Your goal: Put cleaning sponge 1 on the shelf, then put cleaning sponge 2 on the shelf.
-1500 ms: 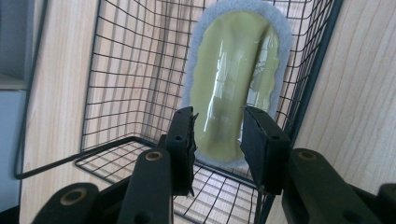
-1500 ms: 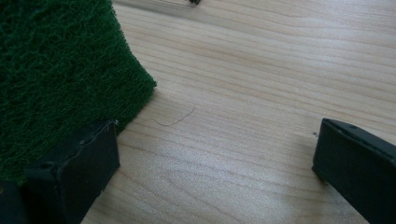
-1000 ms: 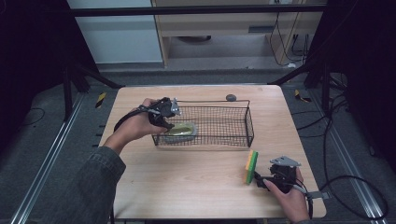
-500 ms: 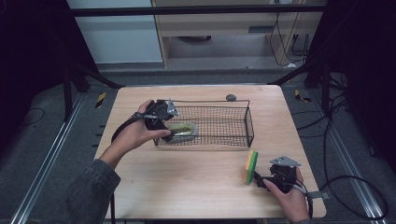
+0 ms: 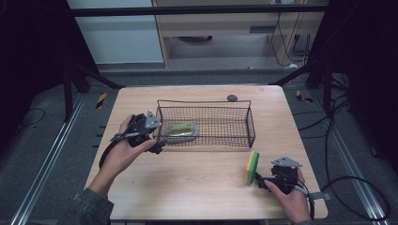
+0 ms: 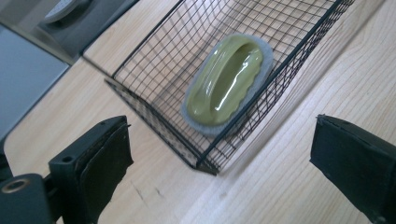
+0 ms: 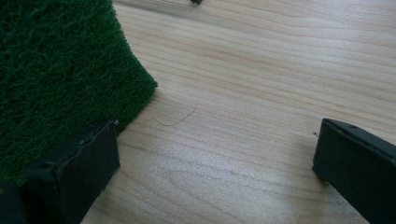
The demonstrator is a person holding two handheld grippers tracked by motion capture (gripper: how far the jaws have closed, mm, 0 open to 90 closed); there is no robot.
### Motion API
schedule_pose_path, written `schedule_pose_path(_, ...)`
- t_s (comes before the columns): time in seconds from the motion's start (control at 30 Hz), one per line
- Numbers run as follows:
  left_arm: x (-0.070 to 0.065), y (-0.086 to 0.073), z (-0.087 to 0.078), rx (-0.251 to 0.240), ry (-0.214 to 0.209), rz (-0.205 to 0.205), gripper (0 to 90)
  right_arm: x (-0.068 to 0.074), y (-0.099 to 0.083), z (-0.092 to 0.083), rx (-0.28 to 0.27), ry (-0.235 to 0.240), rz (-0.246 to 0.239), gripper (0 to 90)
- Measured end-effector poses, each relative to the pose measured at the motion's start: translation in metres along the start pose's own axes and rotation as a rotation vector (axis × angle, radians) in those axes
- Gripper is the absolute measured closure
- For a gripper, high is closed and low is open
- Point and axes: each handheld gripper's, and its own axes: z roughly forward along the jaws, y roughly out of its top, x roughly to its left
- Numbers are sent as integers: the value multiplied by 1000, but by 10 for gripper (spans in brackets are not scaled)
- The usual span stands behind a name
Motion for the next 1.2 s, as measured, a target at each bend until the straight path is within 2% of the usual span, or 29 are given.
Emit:
schedule_pose_path(0.03, 0, 0, 0, 0, 0, 0, 42, 0, 0, 0, 0, 0, 0, 5)
schedule_pose_path(0.1, 1, -12, 0, -3, -4, -23, 42, 0, 0, 0, 0, -2, -4, 5)
schedule_pose_path(0.2, 2, -36, 5, 6, -9, -88, 44, 0, 0, 0, 0, -2, -3, 5)
schedule_pose_path(0.23, 2, -36, 5, 6, -9, -88, 44, 0, 0, 0, 0, -2, -3, 5)
schedule_pose_path(0.3, 2, -48, 7, 4, -10, -118, 46, 0, 0, 0, 0, -2, -3, 5)
schedule_pose_path(0.37, 1, -62, 9, 2, -7, -135, 46, 0, 0, 0, 0, -3, -3, 5)
schedule_pose_path(0.4, 1, -73, 11, 0, -2, -156, 45, 0, 0, 0, 0, -3, -3, 5)
schedule_pose_path(0.47, 1, -78, 12, 11, -3, -170, 47, 0, 0, 0, 0, -3, -3, 5)
schedule_pose_path(0.5, 2, -84, 14, 24, 6, -176, 48, 0, 0, 0, 0, -3, -3, 5)
schedule_pose_path(0.57, 3, -93, 14, 17, 28, -210, 45, 0, 0, 0, 1, -3, -3, 5)
schedule_pose_path(0.6, 4, -103, 18, 24, 50, -239, 44, 1, 0, 0, 1, -1, 5, 5)
schedule_pose_path(0.63, 4, -103, 18, 24, 50, -239, 44, 1, 0, 0, 1, -1, 5, 5)
schedule_pose_path(0.67, 5, -112, 23, 25, 56, -267, 43, 0, 0, 0, 0, -1, -3, 6)
schedule_pose_path(0.83, 6, -123, 33, 49, 54, -297, 44, -1, 1, -3, 29, 6, -9, 33)
schedule_pose_path(0.87, 6, -126, 36, 49, 38, -313, 42, -1, 0, -7, 38, 5, -9, 62)
schedule_pose_path(0.93, 7, -128, 38, 63, 26, -318, 40, -1, 0, -8, 41, 3, -14, 63)
schedule_pose_path(1.03, 9, -134, 42, 68, 25, -342, 40, 2, -5, -18, 60, -5, -26, 74)
schedule_pose_path(1.1, 10, -135, 43, 73, 25, -342, 40, 2, -6, -20, 62, -9, -25, 82)
schedule_pose_path(1.13, 11, -136, 44, 73, 25, -345, 40, 3, -8, -27, 60, -16, -27, 106)
schedule_pose_path(1.2, 12, -139, 46, 79, 14, -361, 40, 3, -8, -30, 60, -14, -17, 117)
